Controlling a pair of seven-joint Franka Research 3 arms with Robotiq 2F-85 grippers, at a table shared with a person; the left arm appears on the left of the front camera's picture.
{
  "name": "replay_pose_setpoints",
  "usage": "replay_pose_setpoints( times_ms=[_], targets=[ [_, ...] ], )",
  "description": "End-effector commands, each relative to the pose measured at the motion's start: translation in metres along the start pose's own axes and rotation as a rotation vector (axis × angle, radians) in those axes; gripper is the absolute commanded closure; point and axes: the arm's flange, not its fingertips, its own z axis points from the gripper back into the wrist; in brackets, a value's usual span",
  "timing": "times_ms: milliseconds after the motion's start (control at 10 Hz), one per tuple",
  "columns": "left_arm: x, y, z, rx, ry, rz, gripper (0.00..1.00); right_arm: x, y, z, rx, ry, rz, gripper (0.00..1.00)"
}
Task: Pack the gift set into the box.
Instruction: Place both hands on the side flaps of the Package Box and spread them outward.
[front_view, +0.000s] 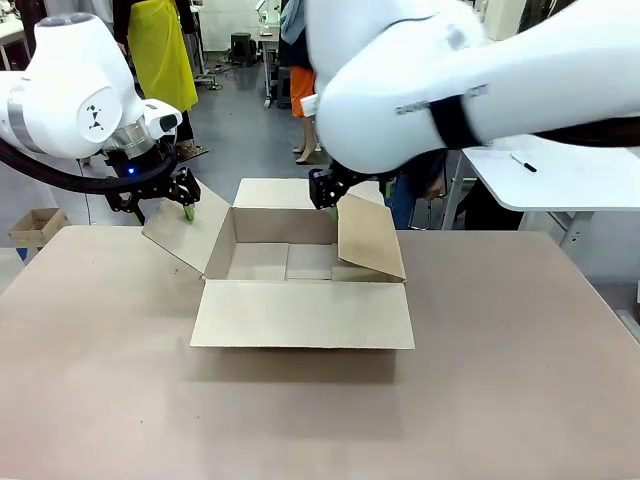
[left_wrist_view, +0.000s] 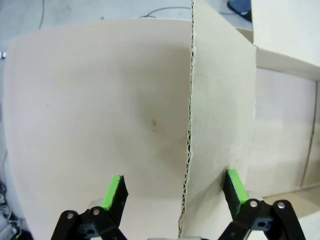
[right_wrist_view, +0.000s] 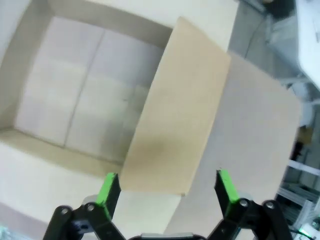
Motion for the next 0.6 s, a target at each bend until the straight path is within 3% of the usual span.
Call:
replay_pose_setpoints(
  times_ms=[0,200,500],
  targets=[
    [-0.001,-0.001,0.002,0.018,-0.004,0.014,0.0,0.069,0.045,-0.022,-0.13,0.094,-0.046,0.0],
    [-0.001,-0.001,0.002,0.018,-0.004,0.014,0.0,0.087,0.064,-0.063,-0.178,0.117,-0.055,0.0],
    [-0.001,-0.001,0.002,0.018,-0.004,0.014,0.0,0.088,0.055,-0.095,-0.31,0.248,-0.114,0.0]
  ],
)
